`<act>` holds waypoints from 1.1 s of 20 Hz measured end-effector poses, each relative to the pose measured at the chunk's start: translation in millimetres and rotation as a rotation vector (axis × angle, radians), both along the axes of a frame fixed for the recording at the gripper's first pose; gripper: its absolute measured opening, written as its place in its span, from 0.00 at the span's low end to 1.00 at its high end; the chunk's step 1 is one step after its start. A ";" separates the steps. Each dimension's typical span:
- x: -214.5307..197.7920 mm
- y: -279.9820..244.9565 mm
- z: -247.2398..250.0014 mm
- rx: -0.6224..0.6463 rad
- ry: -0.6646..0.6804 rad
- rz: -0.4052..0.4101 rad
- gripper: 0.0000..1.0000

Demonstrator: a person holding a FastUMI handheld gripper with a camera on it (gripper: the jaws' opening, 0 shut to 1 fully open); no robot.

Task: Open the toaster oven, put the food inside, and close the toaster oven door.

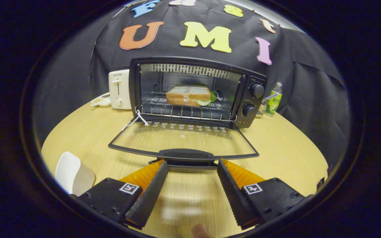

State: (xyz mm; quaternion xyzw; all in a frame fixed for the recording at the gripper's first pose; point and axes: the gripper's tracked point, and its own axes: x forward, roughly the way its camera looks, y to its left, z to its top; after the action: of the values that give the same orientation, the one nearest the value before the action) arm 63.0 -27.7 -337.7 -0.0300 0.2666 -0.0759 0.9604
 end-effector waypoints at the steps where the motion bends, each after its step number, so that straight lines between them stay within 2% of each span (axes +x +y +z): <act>1: -1.0 0.2 -0.5 0.019 0.009 -0.013 0.99; 3: 1.0 0.3 -0.8 0.058 0.027 -0.030 0.98; 9: 0.9 0.8 9.4 0.070 0.010 -0.027 0.98; 15: -0.8 2.8 52.5 -0.037 -0.137 0.016 0.98; 22: 5.5 1.4 83.7 -0.006 -0.270 0.027 0.98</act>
State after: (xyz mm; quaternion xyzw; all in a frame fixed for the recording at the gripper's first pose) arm 68.5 -26.3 -254.0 -0.0261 0.1343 -0.0671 0.9883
